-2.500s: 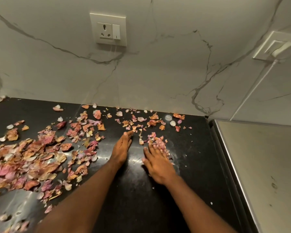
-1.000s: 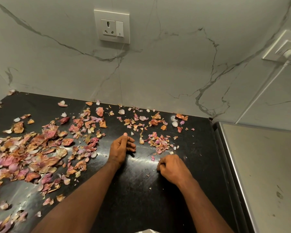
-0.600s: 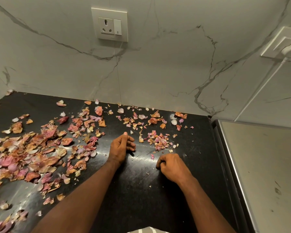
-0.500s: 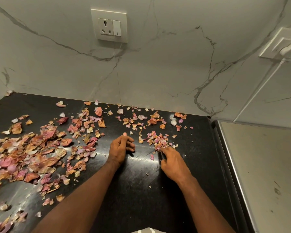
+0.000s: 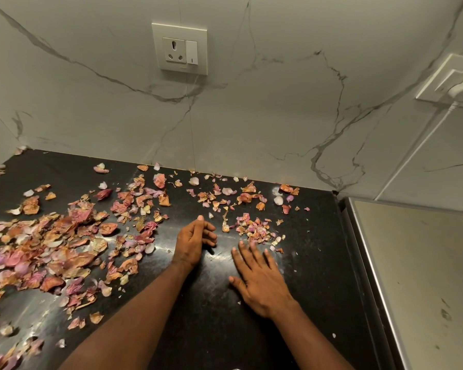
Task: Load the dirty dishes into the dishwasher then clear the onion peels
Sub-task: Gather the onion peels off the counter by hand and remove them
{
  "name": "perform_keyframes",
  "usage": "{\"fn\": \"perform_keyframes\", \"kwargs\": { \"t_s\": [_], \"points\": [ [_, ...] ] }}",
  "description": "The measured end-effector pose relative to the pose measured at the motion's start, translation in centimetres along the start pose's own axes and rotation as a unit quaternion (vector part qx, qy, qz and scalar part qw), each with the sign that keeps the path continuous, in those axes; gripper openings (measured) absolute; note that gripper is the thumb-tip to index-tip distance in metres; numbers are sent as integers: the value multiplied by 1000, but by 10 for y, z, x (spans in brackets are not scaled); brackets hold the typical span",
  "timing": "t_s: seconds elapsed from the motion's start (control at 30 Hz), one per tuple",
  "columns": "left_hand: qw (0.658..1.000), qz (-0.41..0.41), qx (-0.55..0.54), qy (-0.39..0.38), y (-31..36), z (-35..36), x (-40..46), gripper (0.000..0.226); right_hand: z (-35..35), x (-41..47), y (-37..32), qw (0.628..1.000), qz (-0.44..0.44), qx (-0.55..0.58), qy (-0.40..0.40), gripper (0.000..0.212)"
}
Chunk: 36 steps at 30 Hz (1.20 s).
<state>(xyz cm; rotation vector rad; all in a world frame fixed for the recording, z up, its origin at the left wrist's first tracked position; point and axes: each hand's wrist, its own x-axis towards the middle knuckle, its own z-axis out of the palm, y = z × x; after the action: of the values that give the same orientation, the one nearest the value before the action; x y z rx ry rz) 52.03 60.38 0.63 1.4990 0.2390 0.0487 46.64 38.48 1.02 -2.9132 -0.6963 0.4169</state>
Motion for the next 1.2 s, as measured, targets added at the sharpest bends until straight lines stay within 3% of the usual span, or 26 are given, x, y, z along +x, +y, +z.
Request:
{"fn": "perform_keyframes", "kwargs": {
  "t_s": [0.13,0.2,0.27,0.33,0.43,0.53,0.63,0.7,0.77,0.8,0.87,0.93,1.03,1.1,1.2],
  "points": [
    [1000,7,2,-3,2,0,-1,56,-10,9,21,995,99,-12,22,77],
    [1000,8,0,-6,2,1,-1,57,-13,8,28,987,122,55,84,73],
    [1000,10,-1,-5,2,1,-1,57,-14,4,36,959,132,178,178,63],
    [1000,13,-1,-8,2,2,-2,57,-14,1,44,934,162,235,216,57],
    [999,25,10,-21,0,3,-2,58,-8,4,51,949,209,188,147,71],
    [998,44,34,-35,0,5,-3,64,-7,7,39,947,165,262,81,69],
    [998,48,40,-30,-2,4,-1,67,-21,7,28,895,134,397,154,53],
    [994,74,78,-25,-6,5,0,50,-26,10,32,863,163,420,228,51],
    [972,149,181,-9,-12,10,2,19,-23,11,38,853,175,423,249,53],
    [953,177,244,8,-14,15,5,19,-20,11,42,853,169,425,253,54],
    [916,170,361,42,-13,29,12,41,-12,11,49,841,165,447,258,52],
    [888,82,452,22,-10,45,16,64,-10,11,53,813,177,487,264,49],
    [844,63,532,-40,-13,68,14,69,-10,7,58,791,186,511,279,49],
    [858,102,496,-87,-13,79,8,59,-11,5,58,789,184,512,284,51],
    [919,155,336,-136,-8,83,-5,39,-11,3,54,785,183,514,294,52]
  ]
}}
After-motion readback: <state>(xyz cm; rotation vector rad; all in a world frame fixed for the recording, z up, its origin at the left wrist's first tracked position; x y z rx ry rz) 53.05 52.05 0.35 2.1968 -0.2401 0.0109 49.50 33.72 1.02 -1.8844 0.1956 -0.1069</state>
